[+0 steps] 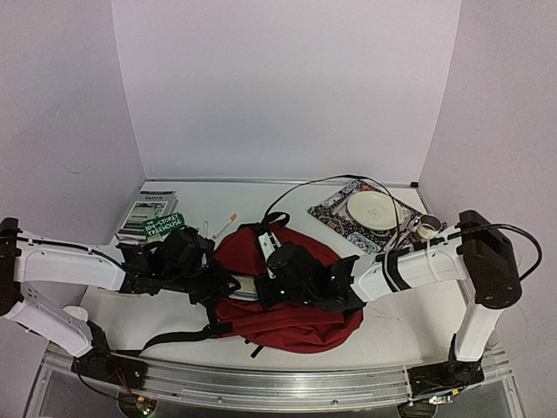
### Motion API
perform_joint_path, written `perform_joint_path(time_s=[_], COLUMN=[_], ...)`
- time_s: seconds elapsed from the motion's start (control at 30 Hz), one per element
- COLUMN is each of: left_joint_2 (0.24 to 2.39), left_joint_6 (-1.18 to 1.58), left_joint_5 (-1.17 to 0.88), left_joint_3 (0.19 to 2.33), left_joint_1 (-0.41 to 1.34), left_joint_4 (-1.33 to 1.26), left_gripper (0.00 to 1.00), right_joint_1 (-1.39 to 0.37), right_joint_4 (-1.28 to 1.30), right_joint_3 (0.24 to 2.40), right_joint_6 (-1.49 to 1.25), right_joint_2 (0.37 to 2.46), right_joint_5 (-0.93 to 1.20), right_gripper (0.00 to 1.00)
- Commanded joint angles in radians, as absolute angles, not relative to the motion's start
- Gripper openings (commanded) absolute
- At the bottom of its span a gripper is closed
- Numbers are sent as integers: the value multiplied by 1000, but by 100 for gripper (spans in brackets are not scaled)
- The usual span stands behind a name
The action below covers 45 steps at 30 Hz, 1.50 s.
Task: Pack the student bag
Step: Adjust the card case in the pocket on the back of the bag.
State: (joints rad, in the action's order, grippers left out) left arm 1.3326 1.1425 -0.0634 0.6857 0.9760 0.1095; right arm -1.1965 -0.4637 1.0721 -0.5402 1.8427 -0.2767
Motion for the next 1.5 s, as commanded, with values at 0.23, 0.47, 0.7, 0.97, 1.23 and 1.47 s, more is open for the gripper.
perform_joint_path(time_s=[0.23,0.47,0.7,0.97,1.23,1.47], left_joint_2=[1295,1230,1233,1369,1449,1476], left_joint_6=[1361,1483,1529,1505,1320,1186], left_joint_5=[55,274,403,361,217,74], left_joint_3=[594,539,543,593,696,737], left_joint_1=[1000,1040,1056,1087,1089,1089], left_joint_4=[-158,-165,-183,-279,-301,-313], left_gripper=[0,0,0,4,29,41], right_joint_1=[-1203,-1204,-1204,-1204,-1204,-1198], right_joint_4=[-530,-530,-530,-528,-506,-448], right_joint_3=[1100,1108,1109,1151,1160,1166], right_joint_6=[-560,-576,-601,-571,-545,-509], right_joint_2=[1843,1844,1842,1852,1854,1858], right_joint_5=[-274,-240,-196,-178,-235,-318], right_gripper=[0,0,0,0,0,0])
